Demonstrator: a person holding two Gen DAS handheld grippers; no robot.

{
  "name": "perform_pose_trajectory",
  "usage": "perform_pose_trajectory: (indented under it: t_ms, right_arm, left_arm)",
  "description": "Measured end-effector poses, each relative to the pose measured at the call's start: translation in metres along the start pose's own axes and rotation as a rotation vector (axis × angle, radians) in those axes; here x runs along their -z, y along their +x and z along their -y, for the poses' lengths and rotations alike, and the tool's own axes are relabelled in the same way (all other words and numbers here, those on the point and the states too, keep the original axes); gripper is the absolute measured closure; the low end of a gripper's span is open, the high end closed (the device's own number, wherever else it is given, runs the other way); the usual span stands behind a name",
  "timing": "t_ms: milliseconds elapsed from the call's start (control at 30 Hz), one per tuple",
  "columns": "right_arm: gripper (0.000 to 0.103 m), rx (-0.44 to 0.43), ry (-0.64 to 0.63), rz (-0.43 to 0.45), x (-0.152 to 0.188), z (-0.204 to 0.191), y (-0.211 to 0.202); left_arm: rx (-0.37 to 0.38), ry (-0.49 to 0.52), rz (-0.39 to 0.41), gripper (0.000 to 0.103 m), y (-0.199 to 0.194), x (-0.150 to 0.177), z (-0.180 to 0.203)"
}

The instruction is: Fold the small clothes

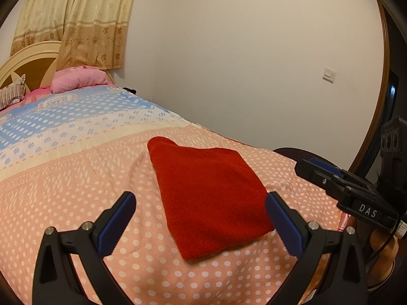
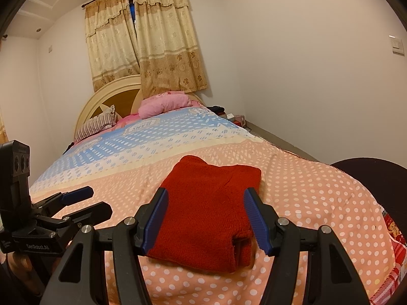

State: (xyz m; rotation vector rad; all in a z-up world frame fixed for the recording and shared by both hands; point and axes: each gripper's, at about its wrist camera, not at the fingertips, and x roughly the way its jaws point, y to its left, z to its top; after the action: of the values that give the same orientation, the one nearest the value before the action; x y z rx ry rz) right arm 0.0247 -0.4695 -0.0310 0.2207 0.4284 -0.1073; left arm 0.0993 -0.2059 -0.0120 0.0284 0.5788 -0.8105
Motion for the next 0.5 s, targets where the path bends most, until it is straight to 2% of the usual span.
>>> perform_pose_trajectory:
  t_ms: [233,500]
  right_arm:
    - [0.04,-0.001,0.009,0.011,0.003,-0.0006,-0.0028]
    - [0.04,-0.001,0.012,0.015,0.0025,0.0011,-0.0031]
  left_arm:
    - [0.004,0.028,0.0,0.0,-0.0027,-0.0002,0.0059]
    - [-0.025,0.045,0.022,0.0,-0.0039,-0.0038,0.0082]
